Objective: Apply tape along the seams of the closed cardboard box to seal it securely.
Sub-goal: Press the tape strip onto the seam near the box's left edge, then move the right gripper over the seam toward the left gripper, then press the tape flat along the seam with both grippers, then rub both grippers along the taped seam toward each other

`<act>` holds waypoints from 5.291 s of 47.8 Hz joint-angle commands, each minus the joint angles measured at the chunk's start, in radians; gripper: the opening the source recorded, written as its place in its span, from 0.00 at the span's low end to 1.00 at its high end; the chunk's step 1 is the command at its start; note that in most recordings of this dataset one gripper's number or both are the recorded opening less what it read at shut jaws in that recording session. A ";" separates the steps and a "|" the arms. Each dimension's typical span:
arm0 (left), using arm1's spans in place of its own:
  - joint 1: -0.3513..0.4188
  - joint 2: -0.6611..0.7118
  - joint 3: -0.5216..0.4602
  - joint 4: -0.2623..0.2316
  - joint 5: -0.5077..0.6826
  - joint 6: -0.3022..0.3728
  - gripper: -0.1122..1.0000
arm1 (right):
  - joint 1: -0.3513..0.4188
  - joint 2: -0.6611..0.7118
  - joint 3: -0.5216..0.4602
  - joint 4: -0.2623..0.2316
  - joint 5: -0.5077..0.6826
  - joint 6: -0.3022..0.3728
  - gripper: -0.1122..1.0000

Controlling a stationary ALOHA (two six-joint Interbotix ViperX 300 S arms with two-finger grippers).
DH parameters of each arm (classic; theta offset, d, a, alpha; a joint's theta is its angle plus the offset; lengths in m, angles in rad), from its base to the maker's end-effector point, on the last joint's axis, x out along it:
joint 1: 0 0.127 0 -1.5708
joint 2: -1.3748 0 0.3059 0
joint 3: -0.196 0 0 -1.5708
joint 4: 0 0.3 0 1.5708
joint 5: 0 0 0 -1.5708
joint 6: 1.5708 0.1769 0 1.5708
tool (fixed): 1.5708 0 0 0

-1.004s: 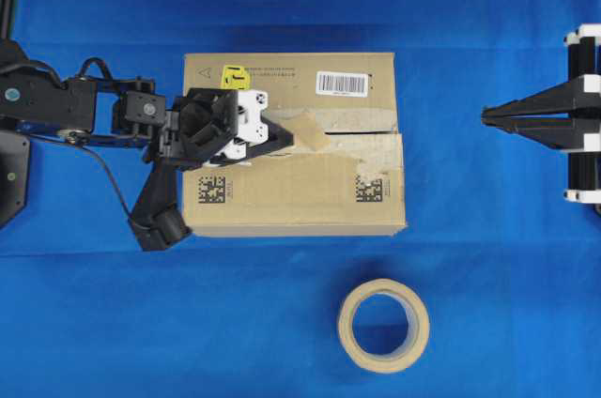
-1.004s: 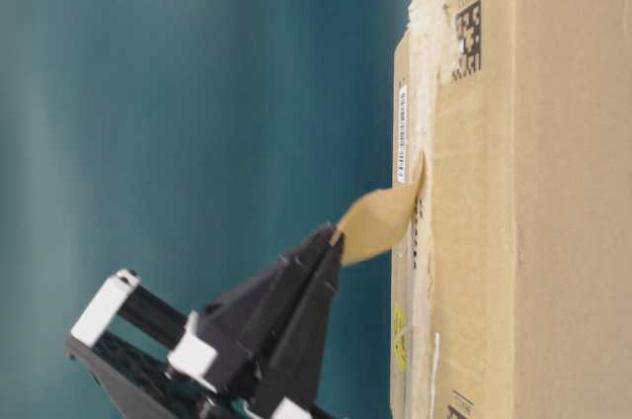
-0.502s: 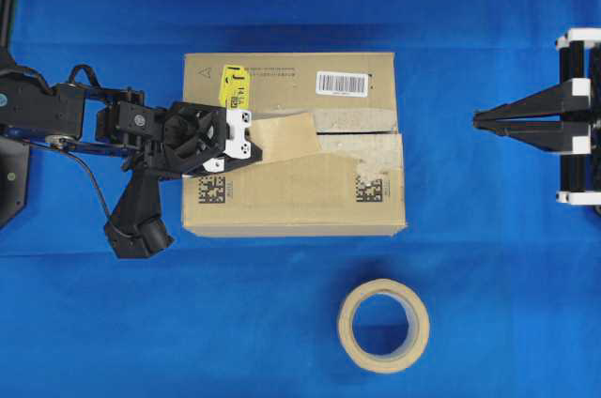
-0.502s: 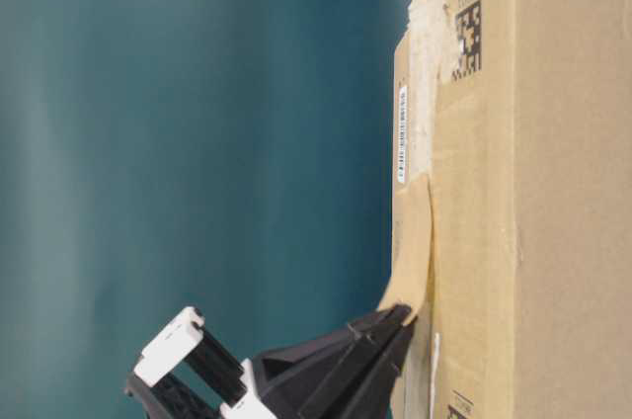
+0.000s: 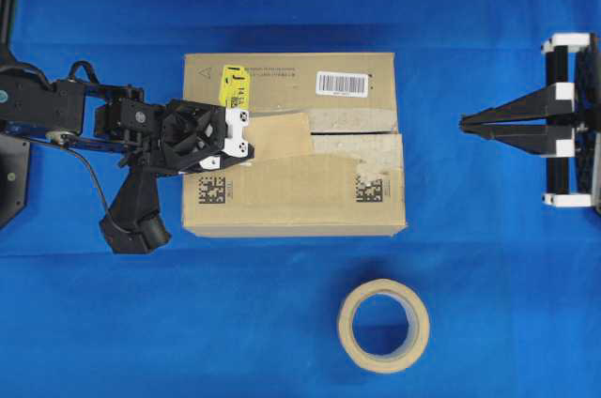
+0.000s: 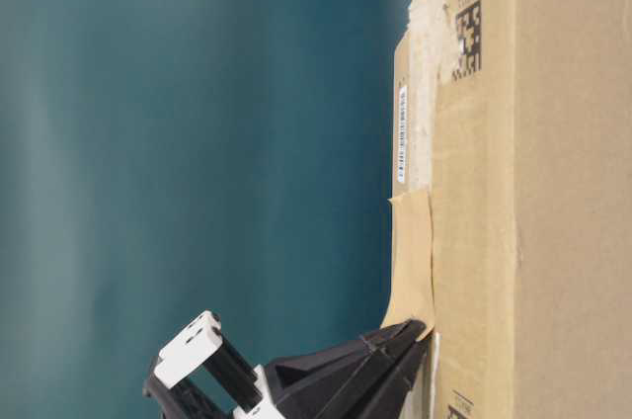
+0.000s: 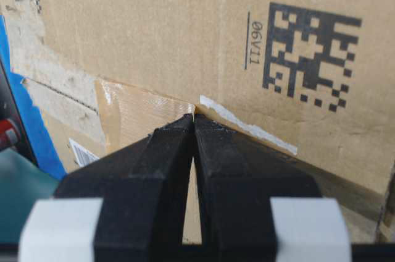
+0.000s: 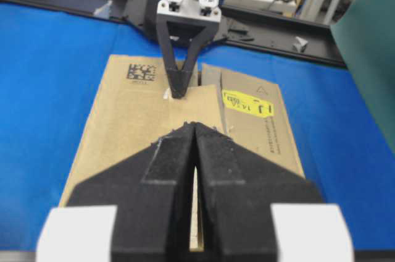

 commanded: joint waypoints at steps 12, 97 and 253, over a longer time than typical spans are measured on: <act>0.003 -0.005 -0.028 0.003 -0.002 0.003 0.10 | -0.002 0.118 -0.058 0.028 -0.084 0.011 0.10; 0.002 0.003 -0.040 0.003 0.015 -0.005 0.10 | -0.055 0.822 -0.456 0.064 -0.035 0.040 0.47; 0.025 -0.232 0.051 -0.012 -0.190 -0.594 0.55 | -0.063 0.618 -0.425 0.098 0.021 0.026 0.45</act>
